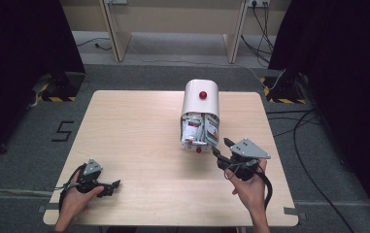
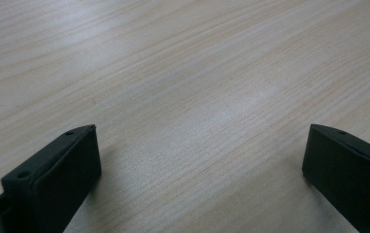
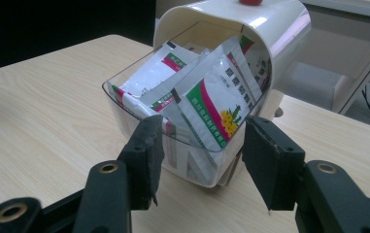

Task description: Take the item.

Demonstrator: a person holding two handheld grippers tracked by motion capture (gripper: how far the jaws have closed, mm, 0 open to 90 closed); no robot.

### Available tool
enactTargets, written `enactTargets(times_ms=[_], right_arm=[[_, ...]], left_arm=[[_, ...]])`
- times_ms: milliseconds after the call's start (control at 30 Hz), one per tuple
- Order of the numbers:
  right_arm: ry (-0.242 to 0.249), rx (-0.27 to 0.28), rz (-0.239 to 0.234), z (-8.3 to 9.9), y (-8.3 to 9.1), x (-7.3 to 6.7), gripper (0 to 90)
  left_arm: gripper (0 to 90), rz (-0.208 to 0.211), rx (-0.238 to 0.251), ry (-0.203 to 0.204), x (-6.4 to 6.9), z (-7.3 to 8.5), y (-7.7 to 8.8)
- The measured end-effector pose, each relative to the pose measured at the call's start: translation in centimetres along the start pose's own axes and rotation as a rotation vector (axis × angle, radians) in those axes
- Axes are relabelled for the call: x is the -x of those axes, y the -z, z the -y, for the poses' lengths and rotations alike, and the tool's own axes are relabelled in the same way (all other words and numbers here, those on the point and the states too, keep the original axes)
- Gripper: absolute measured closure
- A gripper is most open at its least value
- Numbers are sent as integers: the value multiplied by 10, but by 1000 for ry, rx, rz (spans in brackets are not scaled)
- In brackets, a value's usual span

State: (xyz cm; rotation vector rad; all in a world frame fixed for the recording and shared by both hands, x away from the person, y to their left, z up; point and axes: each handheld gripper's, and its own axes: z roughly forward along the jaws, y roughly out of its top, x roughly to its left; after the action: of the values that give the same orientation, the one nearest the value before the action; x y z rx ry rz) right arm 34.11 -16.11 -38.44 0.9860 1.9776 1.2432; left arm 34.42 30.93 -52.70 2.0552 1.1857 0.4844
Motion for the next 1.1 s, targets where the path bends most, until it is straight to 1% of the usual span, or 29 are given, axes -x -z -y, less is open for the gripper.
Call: enactTargets(times_ms=[167,200,333,433,567,700,867,967,1100], right_arm=[[9,7,-2,-2,-3,-2,543],[17,9,-4,-3,-5,-3,551],[33,9,-17,-7,-12,-8,567],[51,13,-16,-10,-17,-12,582],[70,26,-3,-15,-25,-15,604],[80,33,0,-17,-28,-15,619],[92,32,18,-18,-32,-10,642],[87,34,16,-18,-32,-10,647],[97,30,10,-18,-36,-12,656]], left_arm=[[0,0,0,0,0,0,0],[0,0,0,0,0,0,0],[0,0,1,1,0,0,0],[0,0,1,1,0,0,0],[0,-1,-1,-1,0,0,0],[0,-1,0,0,0,0,0],[0,-1,0,-1,0,0,0],[0,0,0,0,0,0,0],[0,0,0,0,0,0,0]])
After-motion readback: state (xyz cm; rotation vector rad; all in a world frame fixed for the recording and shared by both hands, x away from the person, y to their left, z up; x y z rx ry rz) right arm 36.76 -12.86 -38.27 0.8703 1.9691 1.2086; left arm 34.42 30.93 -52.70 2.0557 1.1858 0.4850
